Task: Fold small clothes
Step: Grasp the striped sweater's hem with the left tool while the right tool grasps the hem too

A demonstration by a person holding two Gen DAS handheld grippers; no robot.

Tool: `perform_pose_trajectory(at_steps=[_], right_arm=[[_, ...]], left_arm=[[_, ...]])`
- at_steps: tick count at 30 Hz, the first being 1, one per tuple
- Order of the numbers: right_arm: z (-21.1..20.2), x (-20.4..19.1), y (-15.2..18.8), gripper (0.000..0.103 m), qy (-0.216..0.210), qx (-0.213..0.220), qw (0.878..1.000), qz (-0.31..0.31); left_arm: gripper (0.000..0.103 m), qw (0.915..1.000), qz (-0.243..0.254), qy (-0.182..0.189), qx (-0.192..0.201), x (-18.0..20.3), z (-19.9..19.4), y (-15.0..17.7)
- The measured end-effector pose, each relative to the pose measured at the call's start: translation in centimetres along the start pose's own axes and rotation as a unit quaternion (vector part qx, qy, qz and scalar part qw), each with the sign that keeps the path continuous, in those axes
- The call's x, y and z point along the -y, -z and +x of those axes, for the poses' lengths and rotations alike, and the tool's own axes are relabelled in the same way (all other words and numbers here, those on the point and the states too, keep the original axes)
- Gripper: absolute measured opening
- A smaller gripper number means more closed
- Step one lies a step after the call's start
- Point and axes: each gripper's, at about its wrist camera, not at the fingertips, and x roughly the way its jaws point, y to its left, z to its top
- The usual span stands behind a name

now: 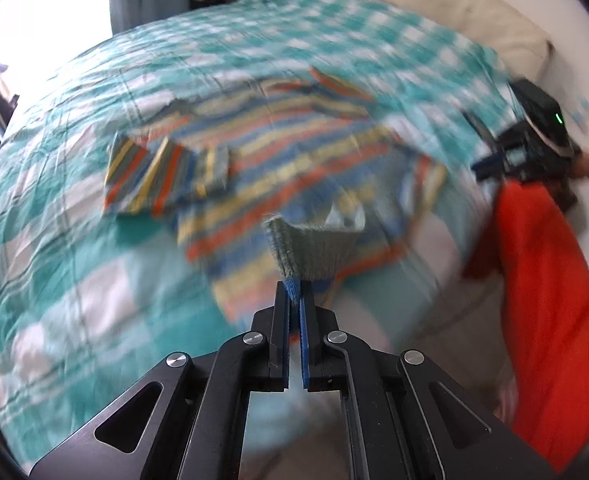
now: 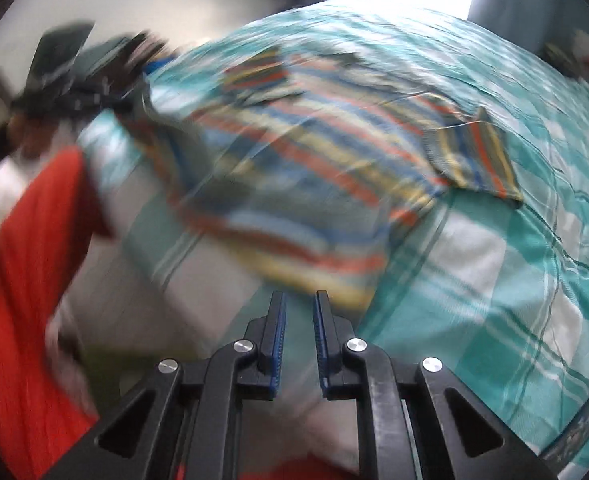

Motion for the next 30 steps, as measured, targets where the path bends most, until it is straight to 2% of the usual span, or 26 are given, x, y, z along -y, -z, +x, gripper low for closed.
perform_pose_trajectory(at_steps=[1, 3, 4, 5, 6, 8, 9, 10, 11, 12, 15, 16, 17, 18, 19, 20, 22, 25, 28, 30], right_arm=[[-0.1, 0.1, 1.1, 0.014, 0.006, -0.01, 1.0, 0.009], [0.2, 1.1, 2.1, 0.021, 0.026, -0.022, 0.999, 0.036], [0.3, 1.9, 2.0, 0.038, 0.039, -0.018, 0.998, 0.054], [0.3, 2.5, 1.3, 0.062, 0.049, -0.003, 0.997, 0.067], [0.1, 3.4, 0.5, 0.069, 0.055, 0.022, 0.995, 0.084], [0.3, 5.2, -1.8, 0.07, 0.045, 0.054, 0.991, 0.115], [0.8, 5.9, -3.0, 0.07, 0.038, 0.061, 0.989, 0.126], [1.4, 6.4, -4.3, 0.069, 0.035, 0.063, 0.989, 0.129], [2.4, 6.7, -5.6, 0.065, 0.04, 0.062, 0.99, 0.119], [3.5, 6.8, -6.8, 0.064, 0.043, 0.054, 0.992, 0.103], [7.2, 6.9, -8.9, 0.051, 0.054, 0.006, 0.996, 0.068], [8.4, 6.9, -9.2, 0.038, 0.058, -0.013, 0.997, 0.057], [8.9, 6.6, -9.2, 0.011, 0.066, -0.021, 0.996, 0.047], [8.9, 6.2, -9.0, 0.004, 0.074, -0.022, 0.996, 0.037], [8.1, 5.8, -8.8, 0.004, 0.066, -0.01, 0.997, 0.033], [7.1, 5.5, -8.5, 0.004, 0.056, 0.002, 0.998, 0.03], [4.6, 4.2, -7.7, 0.004, 0.042, 0.023, 0.999, 0.012], [0.0, 1.4, -4.7, 0.004, 0.01, 0.036, 0.999, -0.031], [-2.8, -0.8, -0.4, 0.004, -0.014, 0.004, 0.998, -0.058], [-3.0, -1.3, 2.3, 0.005, -0.024, -0.027, 0.998, -0.052]], left_arm=[[0.006, 0.9998, 0.007, -0.007, -0.014, 0.2, 0.1, 0.8], [0.011, 0.9983, 0.005, -0.031, -0.049, 0.0, 0.8, 3.1], [0.014, 0.9967, -0.012, -0.047, -0.065, -0.4, 1.4, 4.2], [0.016, 0.9958, -0.028, -0.054, -0.069, -1.0, 1.8, 4.5], [0.017, 0.9952, -0.048, -0.053, -0.068, -1.4, 2.1, 4.9], [0.025, 0.9945, -0.076, -0.048, -0.055, -1.8, 2.7, 4.8], [0.036, 0.9945, -0.079, -0.05, -0.048, -1.7, 2.8, 4.5], [0.041, 0.9947, -0.076, -0.054, -0.043, -1.5, 3.0, 4.3], [0.05, 0.995, -0.071, -0.061, -0.035, -1.2, 3.1, 4.1], [0.058, 0.9949, -0.069, -0.068, -0.029, -1.0, 3.2, 3.8], [0.068, 0.9956, -0.058, -0.073, -0.012, -0.2, 3.6, 3.6], [0.069, 0.9954, -0.052, -0.08, -0.007, -0.2, 4.1, 3.3], [0.069, 0.9946, -0.048, -0.091, -0.003, -0.1, 4.7, 2.8], [0.058, 0.9944, -0.048, -0.095, -0.001, 0.0, 5.4, 2.3], [0.039, 0.995, -0.048, -0.087, 0.0, -0.1, 5.9, 2.0], [0.005, 0.9967, -0.052, -0.063, -0.007, -0.1, 6.5, 1.6], [0.002, 0.9985, -0.045, -0.032, -0.004, 0.2, 6.6, 1.2], [0.002, 0.9999, 0.014, -0.009, -0.002, 2.1, 4.4, 2.1], [0.002, 0.9965, 0.076, -0.015, -0.03, 3.9, 2.3, 4.5], [0.006, 0.9943, 0.083, -0.03, -0.059, 3.7, 1.7, 6.3]])
